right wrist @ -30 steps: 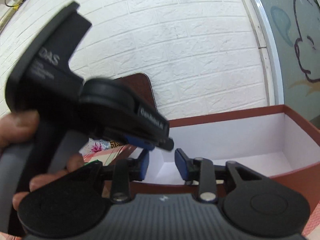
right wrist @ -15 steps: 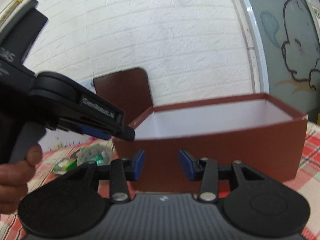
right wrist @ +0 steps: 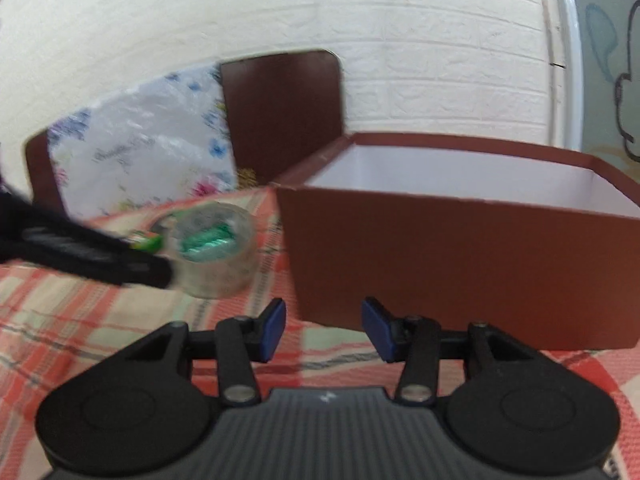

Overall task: Organize objects
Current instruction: 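Move the left tool to the green-wrapped snack packet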

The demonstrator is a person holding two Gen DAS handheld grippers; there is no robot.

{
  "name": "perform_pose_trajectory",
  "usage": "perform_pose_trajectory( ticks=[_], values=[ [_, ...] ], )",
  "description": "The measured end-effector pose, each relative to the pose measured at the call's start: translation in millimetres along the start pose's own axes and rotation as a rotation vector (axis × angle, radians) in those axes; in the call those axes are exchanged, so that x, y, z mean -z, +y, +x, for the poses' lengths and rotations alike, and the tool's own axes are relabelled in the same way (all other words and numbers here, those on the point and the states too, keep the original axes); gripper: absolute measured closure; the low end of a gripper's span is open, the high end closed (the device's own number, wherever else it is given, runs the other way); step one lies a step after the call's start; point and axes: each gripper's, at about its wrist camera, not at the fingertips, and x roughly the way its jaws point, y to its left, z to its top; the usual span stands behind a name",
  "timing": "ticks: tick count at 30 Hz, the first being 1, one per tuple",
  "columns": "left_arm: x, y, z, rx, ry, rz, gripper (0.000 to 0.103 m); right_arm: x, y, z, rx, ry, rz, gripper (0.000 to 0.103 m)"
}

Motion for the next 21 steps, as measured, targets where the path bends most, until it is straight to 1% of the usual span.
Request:
perform_pose_trajectory(
  ticks=[1, 4, 8, 10, 11, 15, 17, 19, 21],
  values=[
    [2.5, 3.7, 0.2, -0.01, 0.001, -0.003, 0.055, -0.5, -8.2, 2.6, 0.024, 0.01, 0.021, 0.059],
    [8.4, 13.7, 3.4, -0.032, 0.009, -0.013, 0.054, 1.1, -34.3, 2.7, 0.053, 0.042, 0.098, 0.059],
    [15.8, 22.6, 9.3, -0.041, 0.028, -0.034, 0.053, 1.9, -58.5, 2.1, 0.126, 0.042, 0.137, 0.059],
    [18.8, 25.3, 12.7, -0.045, 0.039, -0.039, 0.053, -5.9, -67.6, 6.2, 0.148, 0.042, 0.162, 0.058],
    [19.8, 25.8, 13.7, -0.047, 0.043, -0.041, 0.053, -10.7, -68.6, 10.0, 0.158, 0.038, 0.149, 0.058],
    [21.6, 29.9, 17.1, -0.062, 0.044, -0.04, 0.052, -31.2, -59.7, 33.9, 0.219, 0.022, 0.031, 0.058],
    [23.2, 34.1, 18.7, -0.075, 0.044, -0.042, 0.05, -34.9, -56.2, 43.1, 0.234, 0.028, 0.018, 0.058],
    [24.9, 39.4, 20.9, -0.087, 0.046, -0.045, 0.05, -32.0, -52.5, 42.7, 0.203, 0.029, 0.041, 0.058],
    [27.6, 45.4, 24.3, -0.101, 0.051, -0.048, 0.05, -21.2, -44.2, 37.2, 0.17, 0.035, 0.052, 0.058]
  ],
)
